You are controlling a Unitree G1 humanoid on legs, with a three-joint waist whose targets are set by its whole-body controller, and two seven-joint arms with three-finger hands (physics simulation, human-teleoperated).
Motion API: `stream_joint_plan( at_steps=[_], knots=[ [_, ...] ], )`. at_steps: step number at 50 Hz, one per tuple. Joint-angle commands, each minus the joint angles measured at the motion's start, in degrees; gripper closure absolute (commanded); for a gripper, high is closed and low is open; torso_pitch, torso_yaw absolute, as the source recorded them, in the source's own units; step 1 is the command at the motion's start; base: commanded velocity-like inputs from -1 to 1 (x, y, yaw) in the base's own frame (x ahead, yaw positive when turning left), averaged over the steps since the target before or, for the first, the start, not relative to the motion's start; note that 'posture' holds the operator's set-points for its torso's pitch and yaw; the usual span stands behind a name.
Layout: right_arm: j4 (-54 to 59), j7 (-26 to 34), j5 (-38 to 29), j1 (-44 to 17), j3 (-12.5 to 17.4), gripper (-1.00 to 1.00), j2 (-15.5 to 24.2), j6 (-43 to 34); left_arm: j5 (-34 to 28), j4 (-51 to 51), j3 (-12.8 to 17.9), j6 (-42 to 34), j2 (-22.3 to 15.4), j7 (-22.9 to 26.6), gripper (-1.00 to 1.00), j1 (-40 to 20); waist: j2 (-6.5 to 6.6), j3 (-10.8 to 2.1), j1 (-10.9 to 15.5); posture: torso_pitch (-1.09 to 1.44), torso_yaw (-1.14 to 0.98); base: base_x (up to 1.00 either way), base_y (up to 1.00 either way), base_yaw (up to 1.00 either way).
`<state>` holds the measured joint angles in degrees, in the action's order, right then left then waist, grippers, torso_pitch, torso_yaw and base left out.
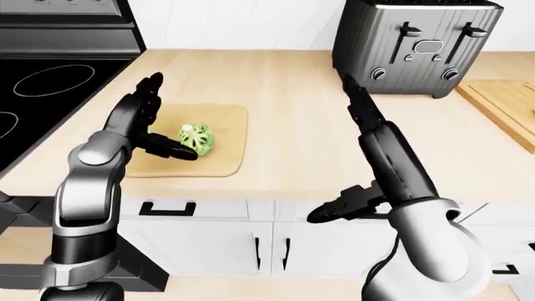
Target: Place the broccoli and the sweet potato on separate cutting boards.
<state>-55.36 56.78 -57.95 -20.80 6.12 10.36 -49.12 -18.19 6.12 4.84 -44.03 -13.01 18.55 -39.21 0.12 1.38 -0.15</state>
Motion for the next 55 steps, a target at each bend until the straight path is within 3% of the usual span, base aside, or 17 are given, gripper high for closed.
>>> stream_joint_plan(
  at_steps=[1, 7, 17, 23, 27, 34, 42, 45, 50, 55],
  knots=[
    [-1.2, -0.9, -0.2, -1.0, 0.2, -1.00, 0.3, 0.9, -0.3, 1.9, 0.4, 1.6, -0.5, -0.5, -1.00, -1.8, 0.01, -1.33, 0.0, 0.00, 0.00, 0.00, 0.00, 0.00],
    [-1.3, -0.5, -0.5, -1.3, 0.1, -1.00, 0.4, 0.7, -0.3, 4.8, 0.8, 0.5, -0.7, 0.1, -1.00, -0.6, 0.06, -1.29, -0.1, 0.00, 0.00, 0.00, 0.00, 0.00],
    [-1.8, 1.7, -2.0, -3.2, 0.6, -1.00, 1.4, -0.9, -0.3, 22.9, 2.5, -9.1, -1.9, 4.7, -1.00, 4.6, 0.24, -0.87, -0.3, 0.00, 0.00, 0.00, 0.00, 0.00],
    [-3.7, 4.4, -1.0, -5.6, 4.8, -1.00, 5.1, -4.4, 2.3, 34.0, 6.2, -16.5, -4.1, 6.8, -1.00, 6.5, 0.27, -0.50, -0.2, 0.00, 0.00, 0.00, 0.00, 0.00],
    [-4.6, 9.4, 0.3, -9.8, 12.1, -1.00, 10.3, -7.8, 5.1, 43.7, 9.7, -24.8, -7.0, 8.8, -1.00, 5.9, 0.23, -0.19, -0.3, 0.00, 0.00, 0.00, 0.00, 0.00],
    [-4.6, 13.1, 3.8, -12.5, 20.7, -1.00, 17.0, -12.1, 8.7, 53.8, 12.8, -31.9, -10.1, 10.1, -1.00, 6.8, -0.01, 0.59, -0.1, 0.00, 0.00, 0.00, 0.00, 0.00],
    [-4.6, 7.5, 17.6, -6.7, 33.8, -1.00, 22.2, -13.8, 13.0, 53.9, 21.0, -28.5, -11.1, 10.1, -1.00, 8.9, -0.52, 1.05, 0.3, 0.00, 0.00, 0.00, 0.00, 0.00],
    [-4.6, 4.3, 23.2, -4.3, 37.2, -1.00, 24.1, -14.8, 15.7, 53.9, 23.5, -27.9, -11.8, 8.5, -1.00, 10.1, -0.58, 1.10, 0.3, 0.00, 0.00, 0.00, 0.00, 0.00],
    [-4.6, 0.2, 30.7, -1.4, 42.3, -1.00, 27.6, -16.8, 25.5, 53.9, 29.7, -26.9, -15.1, 4.5, -1.00, 11.7, -0.66, 1.17, 0.4, 0.00, 0.00, 0.00, 0.00, 0.00],
    [-4.6, -2.5, 37.3, 2.1, 49.2, -1.00, 29.0, -17.2, 41.8, 53.9, 37.4, -25.8, -19.9, -5.9, -1.00, 14.6, -0.66, 1.47, 0.3, 0.00, 0.00, 0.00, 0.00, 0.00]
  ],
)
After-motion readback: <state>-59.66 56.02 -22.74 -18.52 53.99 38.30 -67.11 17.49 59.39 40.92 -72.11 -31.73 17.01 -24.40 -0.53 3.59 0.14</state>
